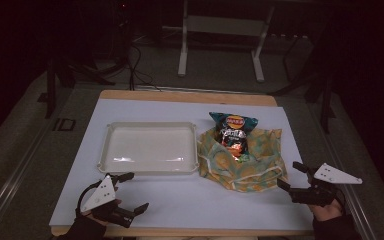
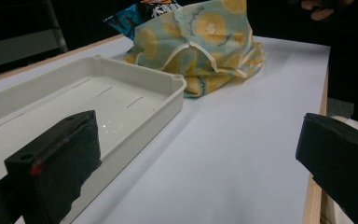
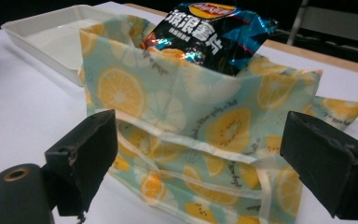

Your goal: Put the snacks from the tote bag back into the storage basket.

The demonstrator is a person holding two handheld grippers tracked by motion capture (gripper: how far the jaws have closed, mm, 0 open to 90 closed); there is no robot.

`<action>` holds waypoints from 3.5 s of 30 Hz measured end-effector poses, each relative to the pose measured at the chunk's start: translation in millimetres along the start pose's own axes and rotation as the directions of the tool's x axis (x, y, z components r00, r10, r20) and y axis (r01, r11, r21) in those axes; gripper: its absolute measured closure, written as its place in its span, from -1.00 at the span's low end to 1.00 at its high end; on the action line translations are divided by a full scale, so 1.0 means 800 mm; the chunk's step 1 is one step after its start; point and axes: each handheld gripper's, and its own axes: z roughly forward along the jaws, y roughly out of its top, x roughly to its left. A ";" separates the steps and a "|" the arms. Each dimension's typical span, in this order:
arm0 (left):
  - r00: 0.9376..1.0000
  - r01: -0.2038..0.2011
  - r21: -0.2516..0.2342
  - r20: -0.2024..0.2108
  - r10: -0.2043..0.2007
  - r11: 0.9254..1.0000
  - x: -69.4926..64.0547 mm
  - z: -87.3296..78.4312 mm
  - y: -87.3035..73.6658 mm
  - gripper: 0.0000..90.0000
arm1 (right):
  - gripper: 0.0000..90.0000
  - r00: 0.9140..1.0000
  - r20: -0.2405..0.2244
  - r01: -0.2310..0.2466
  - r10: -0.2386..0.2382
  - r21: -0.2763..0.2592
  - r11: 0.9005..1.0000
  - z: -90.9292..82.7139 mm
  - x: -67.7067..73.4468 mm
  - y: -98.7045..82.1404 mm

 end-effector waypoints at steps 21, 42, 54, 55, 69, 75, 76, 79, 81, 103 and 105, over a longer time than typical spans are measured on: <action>1.000 0.000 0.007 -0.001 0.000 1.000 -0.002 0.001 0.001 -0.99 | -0.77 0.999 0.020 0.028 -0.027 -0.023 0.999 -0.001 0.006 0.049; 1.000 -0.002 0.020 0.005 0.002 1.000 -0.003 0.003 0.002 -0.99 | -0.76 0.991 0.117 0.069 -0.063 -0.048 0.996 0.005 0.004 0.097; 1.000 -0.005 0.021 0.006 0.005 1.000 -0.004 0.003 0.002 -0.99 | -0.72 0.989 0.127 0.091 -0.080 -0.079 0.993 0.022 -0.004 0.127; 1.000 -0.005 0.021 0.006 0.005 1.000 -0.004 0.003 0.002 -0.99 | -0.72 0.988 0.128 0.094 -0.083 -0.078 0.993 0.023 -0.004 0.130; 1.000 -0.004 0.016 0.001 0.004 1.000 -0.004 0.003 0.003 -0.99 | -0.68 0.987 0.121 0.114 -0.103 -0.083 0.990 0.051 -0.016 0.161; 1.000 -0.004 0.015 0.006 0.004 1.000 -0.005 0.002 0.003 -0.99 | -0.66 0.989 0.119 0.098 -0.089 -0.071 0.993 0.065 -0.022 0.167; 1.000 -0.005 0.015 0.006 0.005 1.000 -0.005 0.002 0.003 -0.99 | -0.65 0.989 0.119 0.093 -0.085 -0.070 0.993 0.068 -0.024 0.169; 1.000 -0.004 0.016 0.006 0.004 1.000 -0.005 0.002 0.003 -0.99 | -0.63 0.989 0.124 0.090 -0.082 -0.061 0.994 0.077 -0.029 0.172; 1.000 -0.004 0.015 0.010 0.004 1.000 -0.005 0.002 0.003 -0.99 | -0.62 0.989 0.125 0.087 -0.080 -0.051 0.995 0.083 -0.034 0.173; 1.000 -0.006 0.024 0.014 0.006 1.000 -0.004 0.003 0.002 -0.99 | -0.35 0.997 0.079 0.009 -0.014 0.066 0.998 0.171 -0.083 0.130; 1.000 -0.005 0.025 0.015 0.005 1.000 -0.004 0.003 0.002 -0.99 | -0.35 0.997 0.081 0.004 -0.010 0.079 0.997 0.179 -0.086 0.126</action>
